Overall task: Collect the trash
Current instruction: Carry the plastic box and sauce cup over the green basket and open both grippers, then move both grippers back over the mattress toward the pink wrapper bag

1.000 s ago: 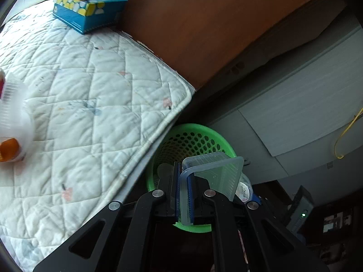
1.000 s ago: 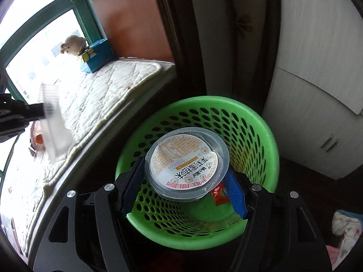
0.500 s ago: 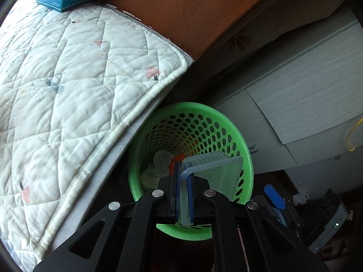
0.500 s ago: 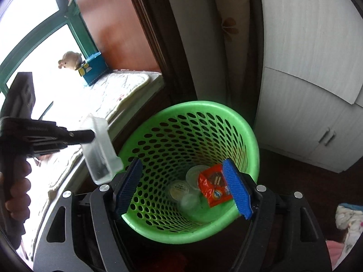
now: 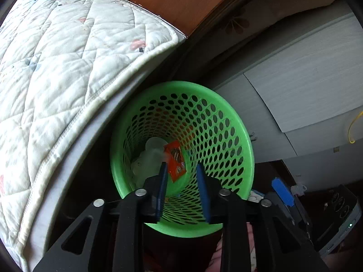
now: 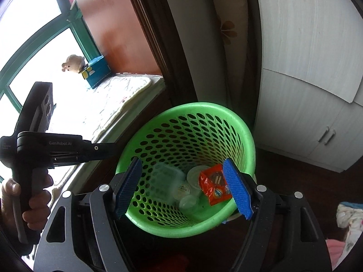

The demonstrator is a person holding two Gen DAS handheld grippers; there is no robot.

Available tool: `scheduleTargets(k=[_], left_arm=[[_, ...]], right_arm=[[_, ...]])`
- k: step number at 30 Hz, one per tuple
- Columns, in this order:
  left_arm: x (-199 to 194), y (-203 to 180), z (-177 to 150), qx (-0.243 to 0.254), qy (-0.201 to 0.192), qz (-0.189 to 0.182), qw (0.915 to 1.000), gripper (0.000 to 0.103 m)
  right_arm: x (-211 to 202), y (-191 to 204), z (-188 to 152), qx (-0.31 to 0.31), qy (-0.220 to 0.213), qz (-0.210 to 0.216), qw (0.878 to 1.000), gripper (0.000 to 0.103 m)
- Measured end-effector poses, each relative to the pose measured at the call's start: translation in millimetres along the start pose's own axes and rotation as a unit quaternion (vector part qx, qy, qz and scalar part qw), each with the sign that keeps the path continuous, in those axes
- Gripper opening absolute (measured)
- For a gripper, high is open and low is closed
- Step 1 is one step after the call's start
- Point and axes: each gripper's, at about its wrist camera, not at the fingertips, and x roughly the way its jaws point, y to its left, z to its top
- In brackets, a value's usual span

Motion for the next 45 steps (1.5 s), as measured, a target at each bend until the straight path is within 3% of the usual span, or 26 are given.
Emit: scheduleTargets(k=[8,14,24,29,31,36,41,45], left_arm=[[-34,12,-9,0.017,-0.031,0.017,0.9992,0.030],[-82,34,-16,0.036,-0.077,0.058,0.9947,0.036],[-164,93,-33,0.061,-0.143,0.155,0.9756,0.039],[-196,135,-40,0.054,-0.162,0.204,0.9640,0.050],[-203,152,-43,0.050,-0.164,0.215,0.9614,0.056],[-208,187,-45,0.057,-0.158,0.249,0.9539,0.056],[-197,207,-41,0.091,-0.149,0.299,0.9382,0.063],[-186,223,-36,0.100,-0.136,0.313,0.9346,0.063]], right_arm=[[-2,15,1,-0.015,-0.002,0.008,1.000,0.074],[1,40,4,-0.035,-0.003,0.021,0.999,0.074],[11,92,10,-0.072,0.006,0.057,0.996,0.074],[16,120,11,-0.090,0.011,0.075,0.993,0.079],[20,131,12,-0.094,0.015,0.084,0.992,0.079],[31,162,15,-0.108,0.026,0.101,0.989,0.079],[38,190,19,-0.126,0.031,0.114,0.985,0.079],[46,208,22,-0.135,0.039,0.122,0.982,0.079]])
